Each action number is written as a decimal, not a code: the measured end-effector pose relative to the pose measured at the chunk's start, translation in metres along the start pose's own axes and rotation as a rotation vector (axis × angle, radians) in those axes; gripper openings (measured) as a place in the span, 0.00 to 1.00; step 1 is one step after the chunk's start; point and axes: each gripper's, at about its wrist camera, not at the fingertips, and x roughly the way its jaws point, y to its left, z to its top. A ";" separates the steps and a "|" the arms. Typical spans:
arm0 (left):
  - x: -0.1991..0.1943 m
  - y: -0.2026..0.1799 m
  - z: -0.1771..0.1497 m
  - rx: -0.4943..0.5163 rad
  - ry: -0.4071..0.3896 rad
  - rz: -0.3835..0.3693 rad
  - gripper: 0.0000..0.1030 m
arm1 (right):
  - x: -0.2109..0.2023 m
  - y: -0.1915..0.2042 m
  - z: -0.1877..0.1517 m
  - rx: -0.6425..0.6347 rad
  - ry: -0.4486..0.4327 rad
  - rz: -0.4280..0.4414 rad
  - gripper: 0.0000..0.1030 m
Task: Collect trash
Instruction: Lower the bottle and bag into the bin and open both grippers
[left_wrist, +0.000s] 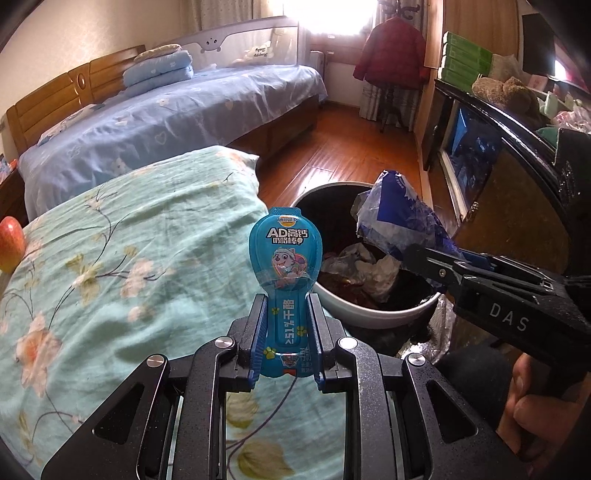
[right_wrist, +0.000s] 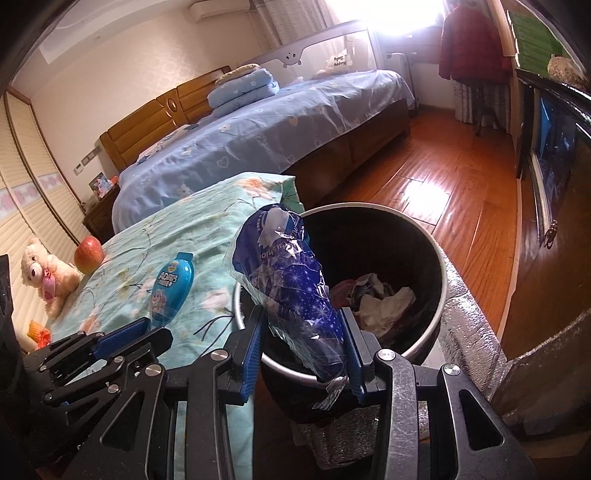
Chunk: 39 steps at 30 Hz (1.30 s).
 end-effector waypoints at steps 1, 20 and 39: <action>0.001 -0.001 0.001 0.001 0.001 0.000 0.19 | 0.001 -0.002 0.001 -0.001 0.001 -0.005 0.38; 0.018 -0.014 0.020 0.016 0.019 -0.011 0.19 | 0.013 -0.025 0.020 0.003 0.015 -0.048 0.38; 0.034 -0.030 0.040 0.052 0.028 -0.013 0.19 | 0.021 -0.043 0.033 0.016 0.028 -0.064 0.38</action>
